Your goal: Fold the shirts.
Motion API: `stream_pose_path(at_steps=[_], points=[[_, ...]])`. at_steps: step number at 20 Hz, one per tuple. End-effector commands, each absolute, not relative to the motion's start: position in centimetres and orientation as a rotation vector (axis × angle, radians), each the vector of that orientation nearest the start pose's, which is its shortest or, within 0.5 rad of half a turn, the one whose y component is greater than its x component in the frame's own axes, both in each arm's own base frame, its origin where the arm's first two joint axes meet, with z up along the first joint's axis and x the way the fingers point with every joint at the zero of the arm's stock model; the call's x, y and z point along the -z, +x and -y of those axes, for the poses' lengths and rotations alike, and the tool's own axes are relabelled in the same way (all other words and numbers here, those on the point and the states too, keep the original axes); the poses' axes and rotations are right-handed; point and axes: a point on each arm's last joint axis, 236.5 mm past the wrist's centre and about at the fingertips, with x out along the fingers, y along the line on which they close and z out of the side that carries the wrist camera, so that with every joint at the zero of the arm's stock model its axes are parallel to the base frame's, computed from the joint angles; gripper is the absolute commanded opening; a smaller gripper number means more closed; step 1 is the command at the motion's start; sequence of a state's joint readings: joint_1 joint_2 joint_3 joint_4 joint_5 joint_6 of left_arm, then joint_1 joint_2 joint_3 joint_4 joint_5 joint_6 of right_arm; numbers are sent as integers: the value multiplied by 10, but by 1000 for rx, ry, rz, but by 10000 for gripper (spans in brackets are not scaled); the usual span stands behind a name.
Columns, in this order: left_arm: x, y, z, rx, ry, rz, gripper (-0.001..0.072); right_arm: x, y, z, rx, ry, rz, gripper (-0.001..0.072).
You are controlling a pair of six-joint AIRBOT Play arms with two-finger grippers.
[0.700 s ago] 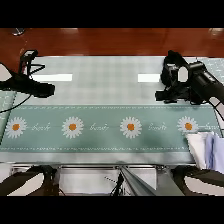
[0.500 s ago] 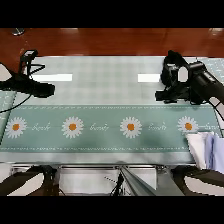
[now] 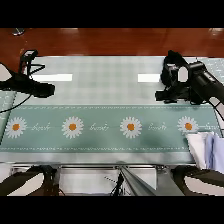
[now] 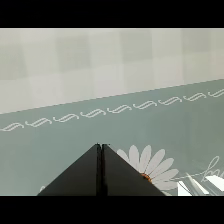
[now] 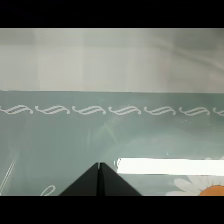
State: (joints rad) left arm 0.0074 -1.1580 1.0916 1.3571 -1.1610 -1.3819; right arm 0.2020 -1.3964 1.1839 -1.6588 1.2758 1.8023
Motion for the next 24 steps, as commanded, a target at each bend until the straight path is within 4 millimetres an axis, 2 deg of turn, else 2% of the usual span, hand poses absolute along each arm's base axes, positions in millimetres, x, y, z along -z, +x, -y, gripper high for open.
stream_pose_path(at_steps=[1, 3, 7, 9, 12, 13, 14, 15, 17, 18, 20, 21, 23, 24], points=[[-33, 363, 44, 227, -34, -1202, 26, 32, 357, -53, 56, -45, -1471, 26], [-33, 363, 44, 228, -35, -1203, 26, 31, 363, -54, 51, -42, -1447, 26], [-33, 364, 44, 228, -37, -1200, 26, 26, 392, -61, 24, -24, -1323, 26], [-40, 381, 42, 212, -36, -1124, 26, 23, 404, -61, 18, -31, -1268, 26], [-47, 406, 39, 187, -38, -1023, 32, 7, 440, -41, 44, -160, -1104, 28], [-47, 413, 38, 165, -67, -1002, 190, -3, 455, -31, 59, -234, -1032, 112], [-46, 421, 37, 128, -123, -984, 669, -19, 475, -22, 75, -311, -934, 571], [-44, 427, 36, 92, -183, -975, 703, -37, 493, -14, 93, -386, -832, 624], [-38, 435, 35, 76, -202, -966, 702, -67, 519, 11, 168, -445, -705, 621], [-34, 438, 34, 74, -203, -966, 701, -71, 526, 32, 223, -411, -702, 621], [-25, 442, 34, 70, -205, -975, 701, -57, 531, 86, 344, -325, -767, 620], [-20, 442, 34, 69, -205, -987, 701, -43, 530, 112, 397, -261, -815, 620], [-13, 441, 34, 68, -207, -1006, 700, -9, 528, 140, 437, -89, -900, 620], [-10, 440, 34, 68, -207, -1016, 700, 10, 528, 143, 418, -2, -940, 618]])
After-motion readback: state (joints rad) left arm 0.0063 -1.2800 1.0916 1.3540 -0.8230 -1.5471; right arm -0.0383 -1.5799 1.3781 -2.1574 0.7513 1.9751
